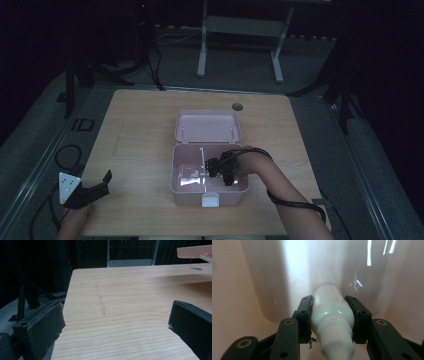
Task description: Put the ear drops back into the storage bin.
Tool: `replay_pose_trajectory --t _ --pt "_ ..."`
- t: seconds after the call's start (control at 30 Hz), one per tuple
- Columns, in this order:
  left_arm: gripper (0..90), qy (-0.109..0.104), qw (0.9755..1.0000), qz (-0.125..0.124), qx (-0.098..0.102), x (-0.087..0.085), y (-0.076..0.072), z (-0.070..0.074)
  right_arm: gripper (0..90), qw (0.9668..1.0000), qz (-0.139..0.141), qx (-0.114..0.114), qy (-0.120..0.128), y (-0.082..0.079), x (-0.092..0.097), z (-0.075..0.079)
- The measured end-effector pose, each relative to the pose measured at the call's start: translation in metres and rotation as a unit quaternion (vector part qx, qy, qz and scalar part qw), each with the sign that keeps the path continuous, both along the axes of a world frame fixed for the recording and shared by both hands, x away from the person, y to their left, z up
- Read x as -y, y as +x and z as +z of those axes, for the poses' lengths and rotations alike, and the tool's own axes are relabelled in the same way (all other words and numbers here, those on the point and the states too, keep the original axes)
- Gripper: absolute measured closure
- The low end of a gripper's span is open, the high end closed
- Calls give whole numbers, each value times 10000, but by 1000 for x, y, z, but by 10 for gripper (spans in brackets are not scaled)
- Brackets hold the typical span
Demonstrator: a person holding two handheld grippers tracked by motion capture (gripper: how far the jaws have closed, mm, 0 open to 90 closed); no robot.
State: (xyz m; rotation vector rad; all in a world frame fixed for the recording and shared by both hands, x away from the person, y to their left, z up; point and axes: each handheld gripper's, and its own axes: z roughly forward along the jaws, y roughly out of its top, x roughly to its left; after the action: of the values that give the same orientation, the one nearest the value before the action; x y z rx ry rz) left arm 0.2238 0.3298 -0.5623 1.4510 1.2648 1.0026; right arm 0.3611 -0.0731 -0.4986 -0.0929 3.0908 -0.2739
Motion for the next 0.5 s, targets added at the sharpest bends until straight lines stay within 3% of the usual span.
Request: replay_pose_trajectory --t 0.27,0.5 --pt "4 -1 10000 -2 1 0 0 0 591 10000 -68 -51 -19 1 -1 0" --pt "3 -4 10000 0 2 0 0 0 537 9999 -80 -107 13 1 0 1"
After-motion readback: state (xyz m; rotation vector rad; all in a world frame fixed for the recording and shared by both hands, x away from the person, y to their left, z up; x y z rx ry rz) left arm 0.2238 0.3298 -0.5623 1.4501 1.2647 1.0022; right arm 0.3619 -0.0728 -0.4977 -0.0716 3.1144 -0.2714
